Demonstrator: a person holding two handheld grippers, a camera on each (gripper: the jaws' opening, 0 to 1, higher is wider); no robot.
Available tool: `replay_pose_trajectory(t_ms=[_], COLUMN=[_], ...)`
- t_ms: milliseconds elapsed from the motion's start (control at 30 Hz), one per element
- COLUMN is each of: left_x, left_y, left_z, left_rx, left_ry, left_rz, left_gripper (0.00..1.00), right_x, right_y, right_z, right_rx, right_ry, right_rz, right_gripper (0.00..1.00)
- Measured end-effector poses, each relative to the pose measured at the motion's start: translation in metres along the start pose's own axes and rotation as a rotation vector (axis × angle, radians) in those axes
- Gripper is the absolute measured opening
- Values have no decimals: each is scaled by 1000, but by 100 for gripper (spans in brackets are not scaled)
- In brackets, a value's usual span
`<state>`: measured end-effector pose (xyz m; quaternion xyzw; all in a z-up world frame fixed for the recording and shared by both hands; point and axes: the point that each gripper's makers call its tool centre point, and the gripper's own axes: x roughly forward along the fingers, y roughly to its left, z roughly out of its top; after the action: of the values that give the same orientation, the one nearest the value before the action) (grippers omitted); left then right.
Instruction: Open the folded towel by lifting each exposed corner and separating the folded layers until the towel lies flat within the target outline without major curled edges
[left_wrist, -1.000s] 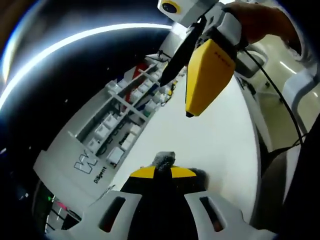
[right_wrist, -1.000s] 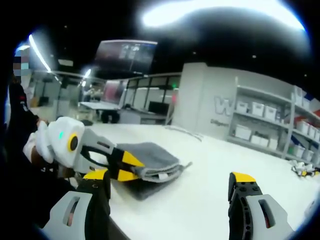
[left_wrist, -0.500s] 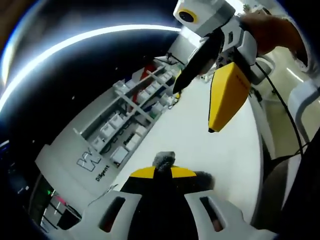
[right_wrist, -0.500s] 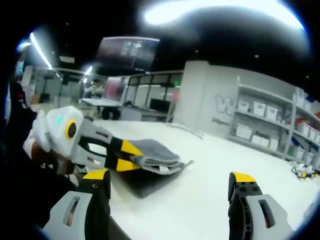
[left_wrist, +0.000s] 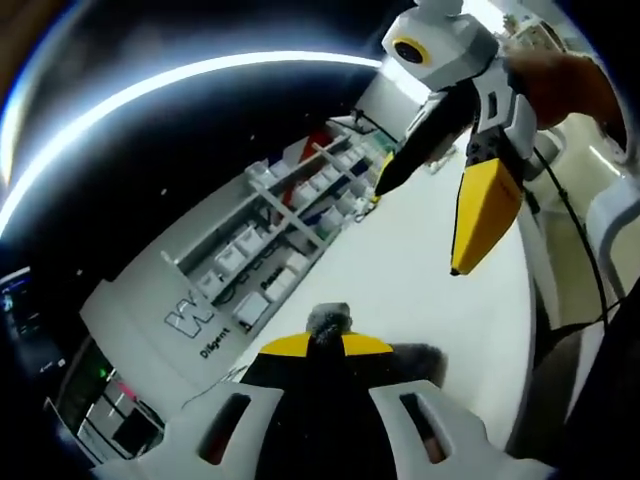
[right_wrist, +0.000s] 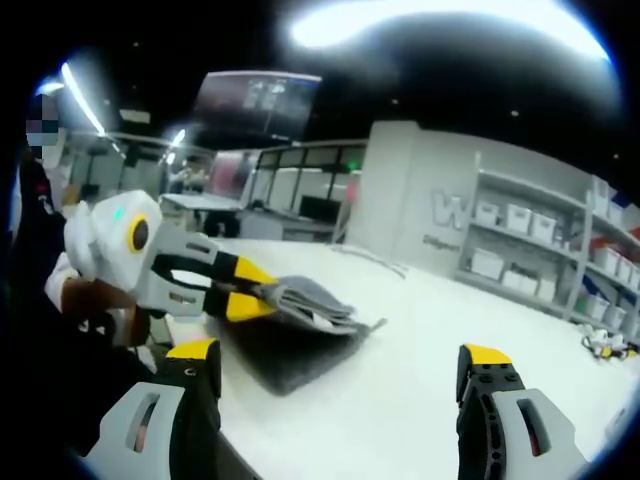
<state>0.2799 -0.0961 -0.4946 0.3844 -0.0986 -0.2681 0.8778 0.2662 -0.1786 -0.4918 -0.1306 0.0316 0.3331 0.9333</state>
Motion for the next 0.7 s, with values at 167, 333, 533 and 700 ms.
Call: replay_pose_trajectory(t_ms=[167, 333, 533, 700], left_x=[-3, -8, -12, -14], left_y=[9, 15, 21, 26], left_z=[1, 0, 0, 0], left_rx=[-4, -22, -30, -37], left_ry=[-12, -17, -23, -24], left_rz=[18, 33, 46, 56], left_gripper=[8, 8, 8, 8], right_x=[0, 0, 0, 0], right_y=[0, -1, 0, 1], right_z=[1, 2, 2, 2], right_rx=[-2, -4, -6, -8], right_ry=[-3, -4, -1, -1], right_rz=[-1, -4, -4, -1], right_gripper=[99, 99, 99, 99])
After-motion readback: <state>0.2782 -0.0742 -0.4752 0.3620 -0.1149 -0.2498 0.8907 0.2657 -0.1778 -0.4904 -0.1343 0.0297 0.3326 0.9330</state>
